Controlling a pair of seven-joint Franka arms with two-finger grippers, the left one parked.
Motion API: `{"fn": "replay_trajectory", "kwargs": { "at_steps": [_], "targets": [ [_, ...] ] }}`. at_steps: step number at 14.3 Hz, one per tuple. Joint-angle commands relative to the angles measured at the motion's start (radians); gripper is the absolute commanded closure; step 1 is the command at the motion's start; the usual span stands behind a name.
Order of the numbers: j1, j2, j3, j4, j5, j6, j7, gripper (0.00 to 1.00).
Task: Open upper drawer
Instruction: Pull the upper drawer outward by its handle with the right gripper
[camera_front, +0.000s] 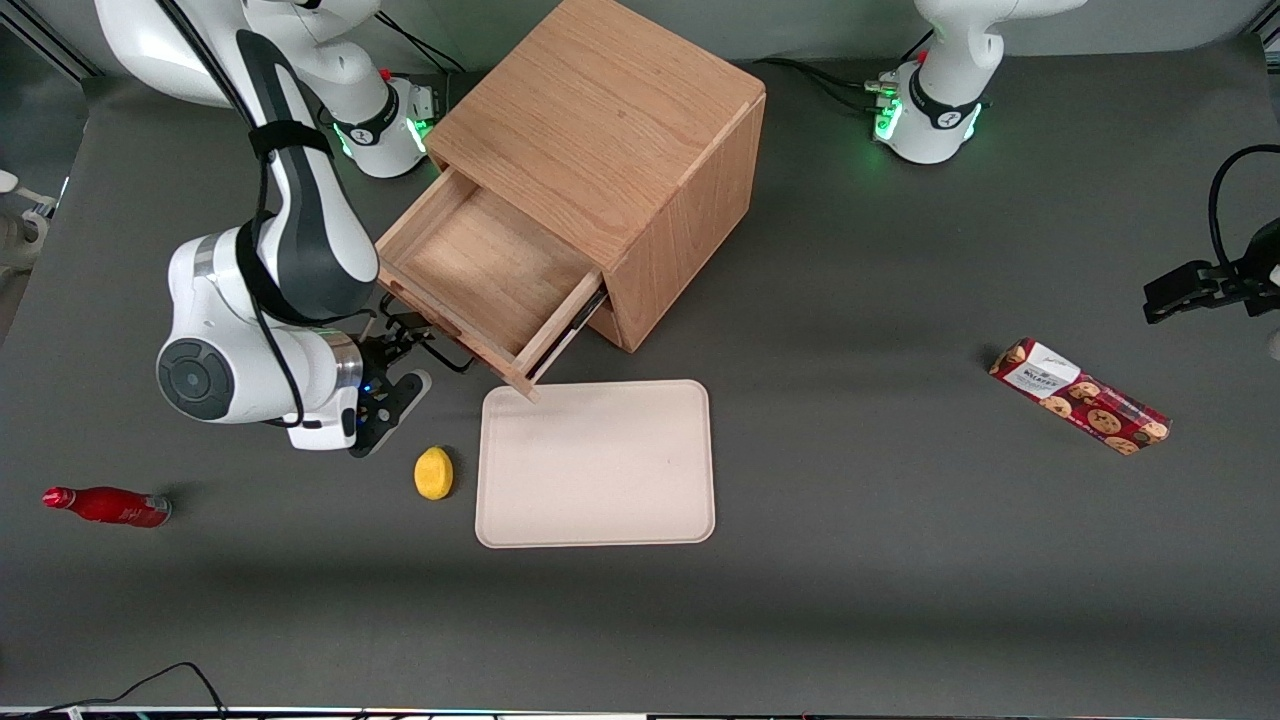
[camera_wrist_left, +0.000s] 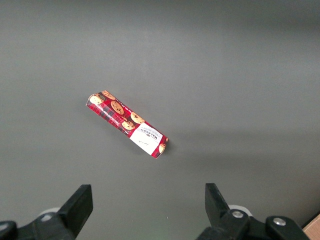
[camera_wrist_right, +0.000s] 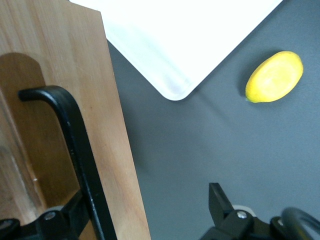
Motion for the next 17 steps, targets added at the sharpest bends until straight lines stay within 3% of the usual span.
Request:
{"fn": "replay_trajectory", "kwargs": {
  "at_steps": [1,17],
  "targets": [
    [-0.018,0.026,0.008,0.042,-0.026,-0.004,-0.02,0.0],
    [-0.085,0.075,0.014,0.11,-0.038,0.009,-0.096,0.0]
  ]
}}
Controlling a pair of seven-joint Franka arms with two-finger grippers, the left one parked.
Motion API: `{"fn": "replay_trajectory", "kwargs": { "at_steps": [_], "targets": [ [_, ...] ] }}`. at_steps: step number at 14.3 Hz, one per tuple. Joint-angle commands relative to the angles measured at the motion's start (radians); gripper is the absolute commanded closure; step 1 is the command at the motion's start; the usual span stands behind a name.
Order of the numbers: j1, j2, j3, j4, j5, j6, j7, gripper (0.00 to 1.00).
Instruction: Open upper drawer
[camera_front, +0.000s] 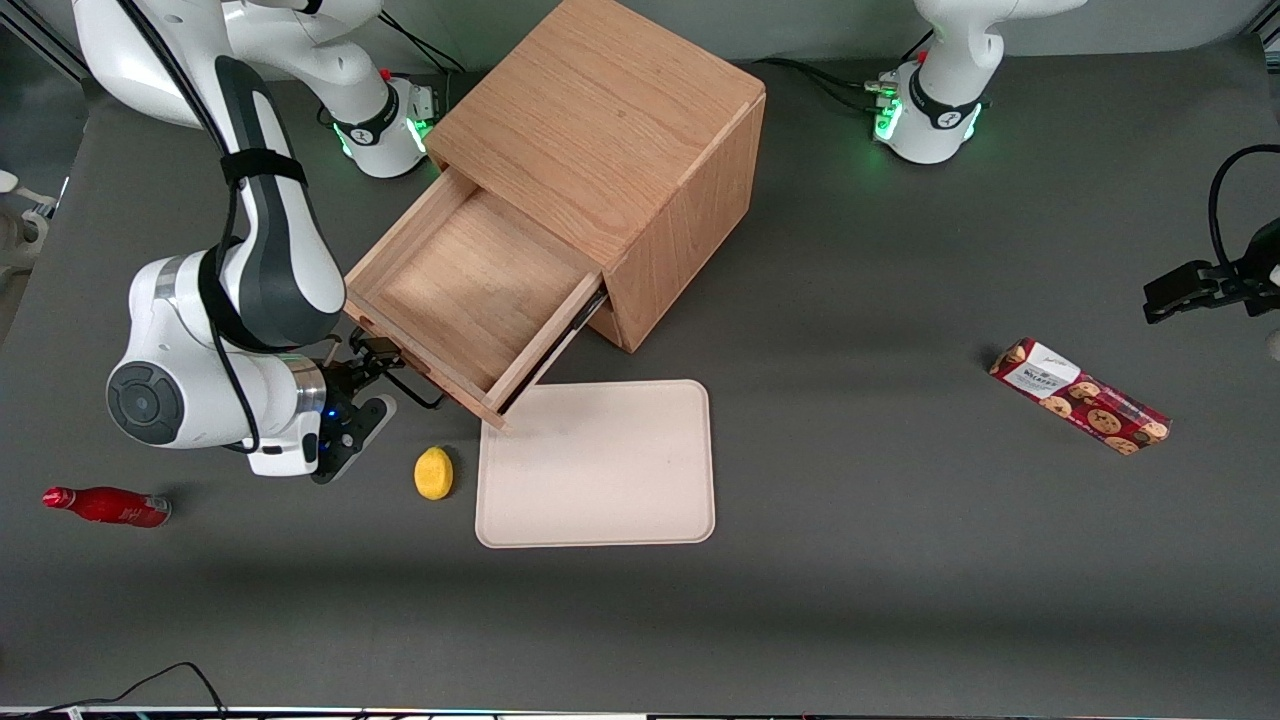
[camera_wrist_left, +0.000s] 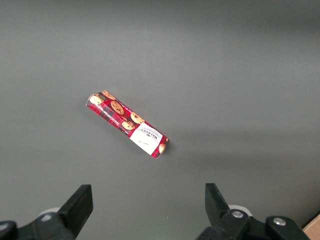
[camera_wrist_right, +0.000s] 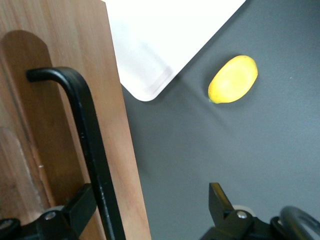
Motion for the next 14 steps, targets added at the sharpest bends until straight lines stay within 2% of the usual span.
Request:
{"fn": "replay_trajectory", "kwargs": {
  "at_steps": [1,7,9,11,12,14],
  "targets": [
    [-0.021,0.029,0.012,0.045,-0.013,-0.005,-0.035,0.0],
    [-0.023,0.006,0.012,0.091,0.001,-0.023,0.006,0.0],
    [-0.021,-0.031,0.012,0.102,0.003,-0.077,0.149,0.0],
    [-0.021,-0.083,0.04,0.097,0.027,-0.16,0.391,0.0],
    [-0.023,-0.113,0.04,0.091,0.026,-0.177,0.502,0.0],
    [-0.02,-0.193,0.043,0.059,0.0,-0.2,0.621,0.0]
  ]
}}
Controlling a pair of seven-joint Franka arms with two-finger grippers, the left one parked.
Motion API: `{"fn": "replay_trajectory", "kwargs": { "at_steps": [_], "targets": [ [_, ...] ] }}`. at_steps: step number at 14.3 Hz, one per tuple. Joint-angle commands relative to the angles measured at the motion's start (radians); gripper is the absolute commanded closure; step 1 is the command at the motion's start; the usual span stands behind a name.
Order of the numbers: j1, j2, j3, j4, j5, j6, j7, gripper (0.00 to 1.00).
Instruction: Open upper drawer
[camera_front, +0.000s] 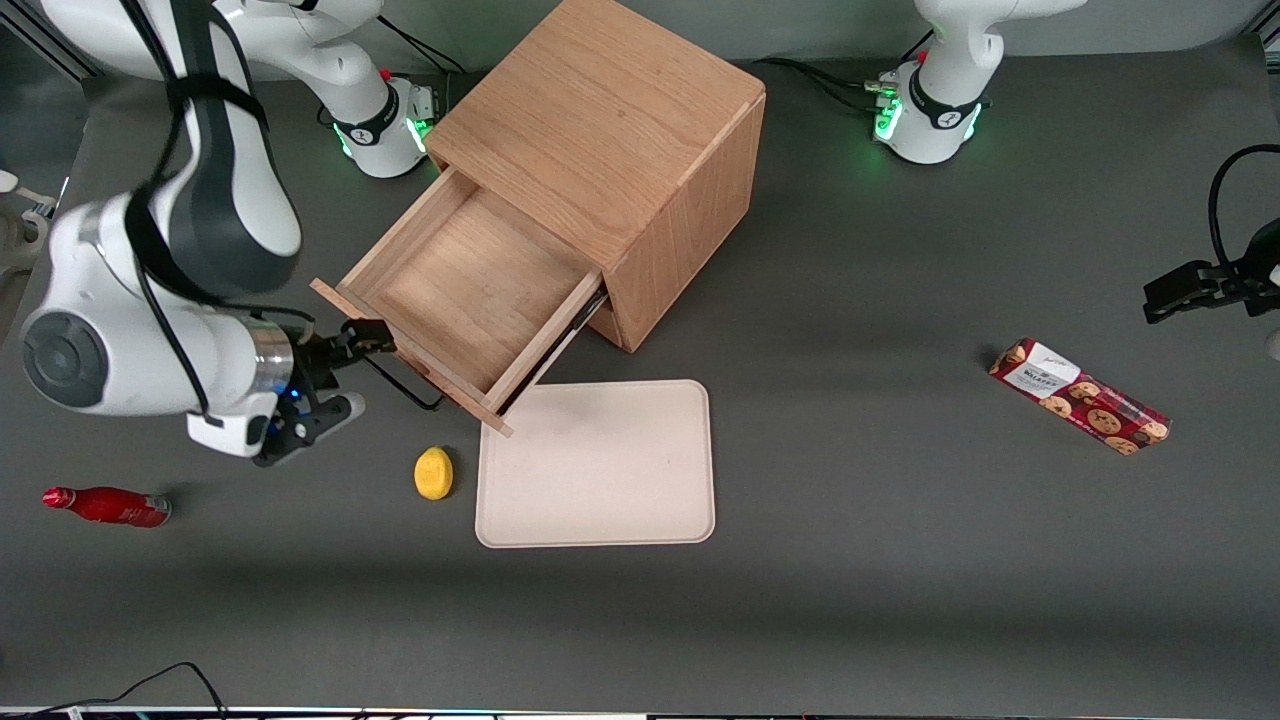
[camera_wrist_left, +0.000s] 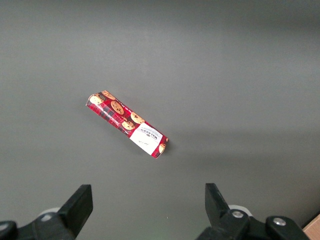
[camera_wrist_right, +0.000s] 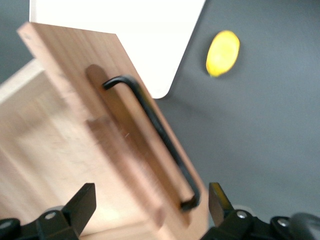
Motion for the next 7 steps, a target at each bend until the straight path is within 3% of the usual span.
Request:
{"fn": "replay_trajectory", "kwargs": {
  "at_steps": [1,2,4,7],
  "targets": [
    [-0.01,-0.149,0.013,-0.102,-0.032,-0.005,0.129,0.0],
    [-0.012,-0.201,0.013,-0.148,-0.048,0.012,0.137,0.0],
    [-0.015,-0.3,0.023,-0.254,-0.141,0.054,0.245,0.0],
    [-0.183,-0.393,0.162,-0.361,-0.221,0.099,0.304,0.0]
  ]
}}
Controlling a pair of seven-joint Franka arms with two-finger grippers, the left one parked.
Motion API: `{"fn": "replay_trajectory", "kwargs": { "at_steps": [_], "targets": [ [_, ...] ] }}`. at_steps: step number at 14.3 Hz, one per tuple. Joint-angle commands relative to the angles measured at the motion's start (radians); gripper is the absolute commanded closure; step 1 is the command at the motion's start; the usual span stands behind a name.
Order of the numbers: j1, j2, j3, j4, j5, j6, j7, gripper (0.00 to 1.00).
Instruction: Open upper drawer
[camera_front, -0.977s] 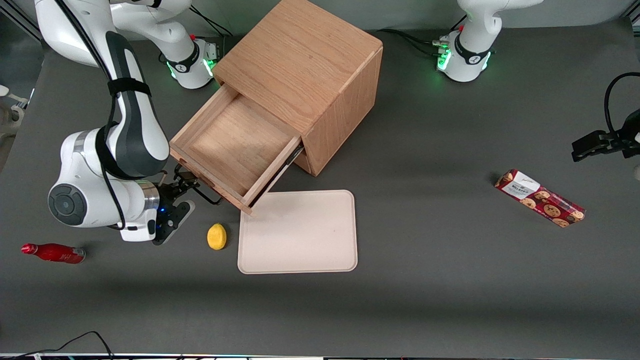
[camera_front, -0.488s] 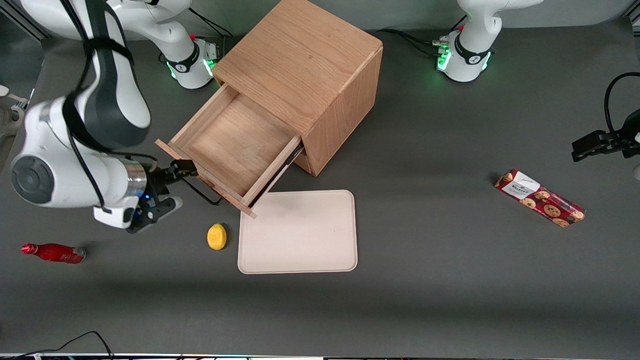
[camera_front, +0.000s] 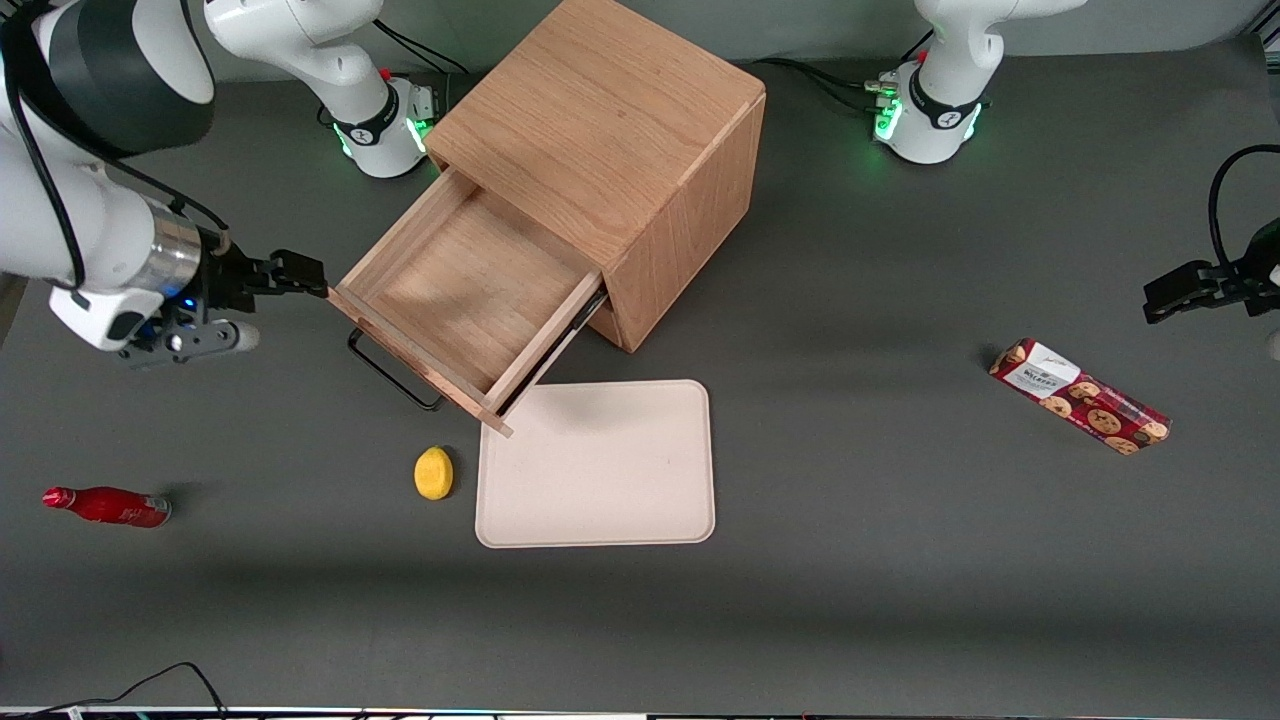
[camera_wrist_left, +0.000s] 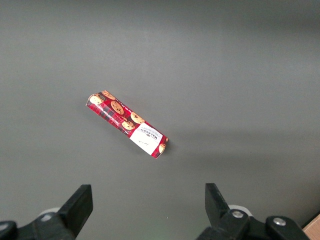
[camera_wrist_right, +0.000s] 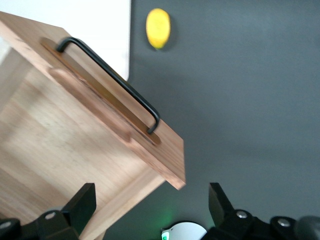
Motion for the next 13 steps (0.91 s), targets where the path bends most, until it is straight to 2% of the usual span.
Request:
{"fn": "replay_trajectory", "kwargs": {
  "at_steps": [1,3,5,10,13],
  "targets": [
    [-0.172,-0.083,0.137,-0.093,-0.061,0.034,0.052,0.0],
    [-0.294,-0.066,0.213,-0.047,-0.126,0.033,0.052,0.0],
    [-0.319,-0.035,0.204,0.025,-0.171,0.033,0.015,0.0],
    [-0.336,-0.011,0.179,0.077,-0.162,-0.029,0.004,0.0],
    [-0.345,-0.024,0.165,0.007,-0.159,0.017,0.004,0.0]
  ]
}}
